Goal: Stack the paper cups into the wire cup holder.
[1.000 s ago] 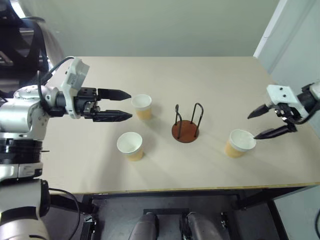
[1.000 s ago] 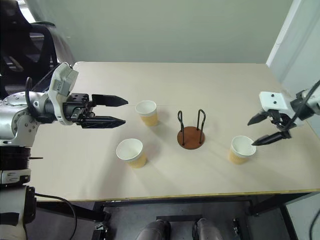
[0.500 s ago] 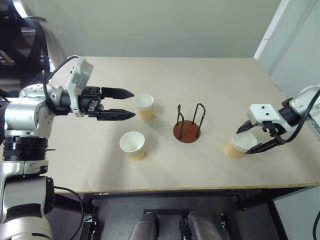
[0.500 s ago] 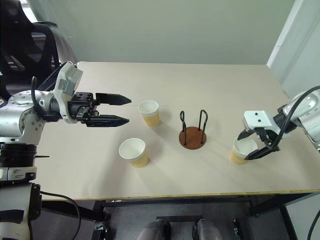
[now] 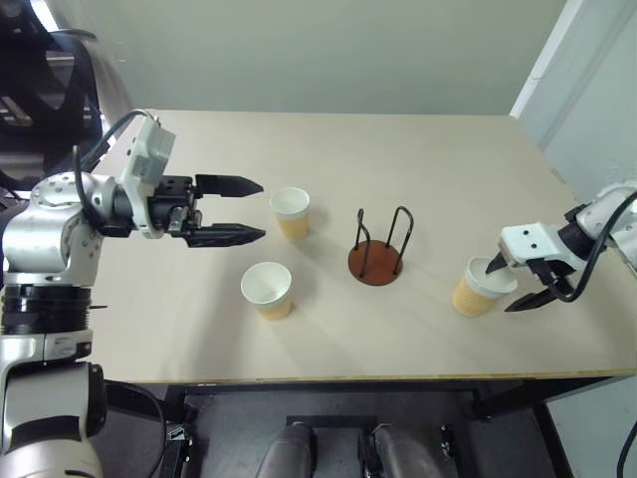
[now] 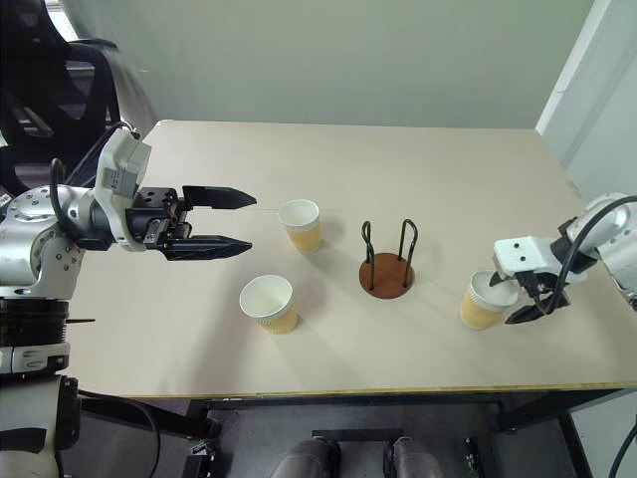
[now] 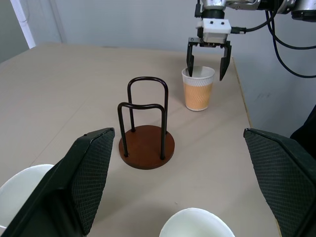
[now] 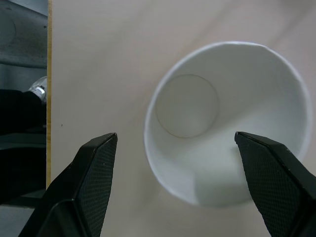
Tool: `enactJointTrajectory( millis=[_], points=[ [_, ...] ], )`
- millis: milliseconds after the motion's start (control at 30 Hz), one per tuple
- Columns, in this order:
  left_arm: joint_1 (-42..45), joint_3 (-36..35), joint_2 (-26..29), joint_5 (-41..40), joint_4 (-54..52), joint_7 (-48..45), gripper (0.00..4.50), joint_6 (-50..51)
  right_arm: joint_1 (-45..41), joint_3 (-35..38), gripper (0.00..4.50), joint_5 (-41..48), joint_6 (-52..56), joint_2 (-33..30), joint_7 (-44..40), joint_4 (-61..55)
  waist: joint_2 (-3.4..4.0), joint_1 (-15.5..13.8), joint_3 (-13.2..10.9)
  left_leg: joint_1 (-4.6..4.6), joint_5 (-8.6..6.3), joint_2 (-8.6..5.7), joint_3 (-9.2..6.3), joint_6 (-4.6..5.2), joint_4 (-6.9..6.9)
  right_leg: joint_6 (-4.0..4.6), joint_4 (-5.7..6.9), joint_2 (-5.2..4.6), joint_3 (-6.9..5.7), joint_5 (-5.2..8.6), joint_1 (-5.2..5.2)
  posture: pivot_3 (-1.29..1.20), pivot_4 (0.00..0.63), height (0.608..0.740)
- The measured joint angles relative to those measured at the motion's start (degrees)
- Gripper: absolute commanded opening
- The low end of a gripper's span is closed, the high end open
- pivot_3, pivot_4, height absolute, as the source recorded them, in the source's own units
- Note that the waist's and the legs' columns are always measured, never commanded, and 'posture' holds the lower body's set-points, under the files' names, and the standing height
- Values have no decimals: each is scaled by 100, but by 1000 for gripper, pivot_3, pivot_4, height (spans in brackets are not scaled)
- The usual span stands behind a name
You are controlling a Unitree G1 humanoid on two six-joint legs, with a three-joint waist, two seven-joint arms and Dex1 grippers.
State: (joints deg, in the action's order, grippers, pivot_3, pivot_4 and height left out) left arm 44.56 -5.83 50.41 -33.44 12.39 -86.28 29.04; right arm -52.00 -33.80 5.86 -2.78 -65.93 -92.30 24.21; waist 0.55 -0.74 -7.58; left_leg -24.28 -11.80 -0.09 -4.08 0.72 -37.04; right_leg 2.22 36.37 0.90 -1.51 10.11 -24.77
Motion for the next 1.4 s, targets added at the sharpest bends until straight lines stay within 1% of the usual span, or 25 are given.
enactJointTrajectory(
  millis=[33,67,233,333,367,667,767,1133,1400],
  points=[
    [0,0,0,0,0,0,4500,0,5,-1,3301,0,0,6,0,-2,0,0,0,0,0,0,0,0,0,0,0,0,0,0,0,0,150,740],
    [0,0,0,-2,0,1,4500,0,9,0,2998,0,5,6,0,-12,0,0,0,0,0,0,0,0,0,0,-1,0,0,0,0,0,150,740],
    [0,3,0,1,0,0,4500,0,7,0,1124,10,85,27,0,-120,0,1,0,0,-2,0,0,-1,0,1,-2,0,0,0,0,0,150,740],
    [1,6,3,17,3,-5,4500,-6,-29,-5,151,11,91,80,0,-144,0,2,0,0,-2,0,0,-1,0,1,-2,0,0,-1,0,0,150,740],
    [1,7,7,34,11,-6,4500,-19,-55,-11,69,11,82,89,0,-148,0,2,0,0,-2,0,0,-1,0,1,-3,0,0,0,0,0,150,740],
    [1,8,138,254,264,-70,4500,-154,-236,-140,69,15,62,304,0,-328,0,8,0,-1,-8,0,-1,0,0,3,-9,0,0,-1,0,0,150,740],
    [7,11,212,301,346,-84,4500,-149,-452,-139,69,-47,39,505,0,-231,0,14,0,-1,-10,1,-1,-2,0,9,-12,0,0,-4,-2,0,150,740],
    [23,48,278,372,519,-236,4500,-121,-1935,17,69,-570,-405,1298,0,1116,1,14,0,-19,-20,2,-2,-8,2,24,-11,-1,-3,-10,-27,0,150,740],
    [120,131,259,388,566,-251,4500,-105,-2571,434,69,-945,-683,1645,1,1819,1,14,-1,-23,-42,2,-4,-22,5,33,-10,0,-4,-4,-40,0,150,740]
  ],
)
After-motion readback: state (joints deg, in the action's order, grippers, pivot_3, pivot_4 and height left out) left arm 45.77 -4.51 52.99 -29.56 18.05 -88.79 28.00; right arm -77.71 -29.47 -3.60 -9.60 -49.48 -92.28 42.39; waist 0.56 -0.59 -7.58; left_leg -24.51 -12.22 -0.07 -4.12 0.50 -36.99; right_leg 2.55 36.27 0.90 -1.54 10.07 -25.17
